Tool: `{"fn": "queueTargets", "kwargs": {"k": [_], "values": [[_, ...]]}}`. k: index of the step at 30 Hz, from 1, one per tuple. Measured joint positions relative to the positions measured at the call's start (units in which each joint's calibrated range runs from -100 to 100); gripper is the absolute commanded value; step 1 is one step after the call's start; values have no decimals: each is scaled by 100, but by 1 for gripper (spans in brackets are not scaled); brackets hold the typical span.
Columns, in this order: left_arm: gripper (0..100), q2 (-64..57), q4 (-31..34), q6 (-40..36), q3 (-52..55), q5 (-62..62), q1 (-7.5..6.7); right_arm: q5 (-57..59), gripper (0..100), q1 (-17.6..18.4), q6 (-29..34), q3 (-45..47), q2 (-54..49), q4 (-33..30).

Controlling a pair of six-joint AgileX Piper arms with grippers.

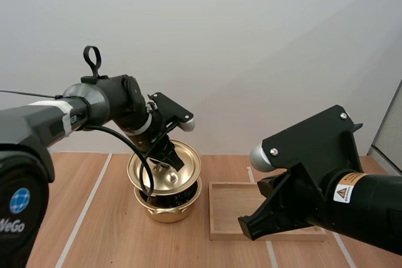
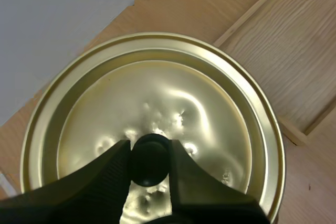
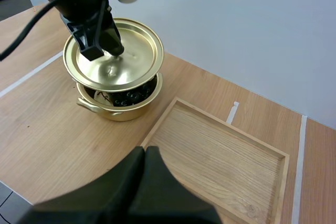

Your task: Open the lid, put the grape in the pot, and close it

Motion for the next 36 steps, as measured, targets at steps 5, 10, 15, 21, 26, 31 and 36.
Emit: {"fn": "queueTargets", "kwargs": {"k": [5,10,15,21,26,31,36], "values": [[0,326,-109,156,77,-270,0,0,0,0,0,0,0,0],[0,529,-124,167,77,-443,0,0,0,0,0,0,0,0],[0,768,-133,179,77,-483,0,0,0,0,0,0,0,0],[12,916,-197,187,77,-483,0,0,0,0,0,0,0,0],[90,916,-276,187,77,-299,0,0,0,0,0,0,0,0],[100,807,-297,161,77,287,0,0,0,0,57,0,0,0],[100,300,-309,152,77,744,0,0,0,0,74,0,0,0]]}}
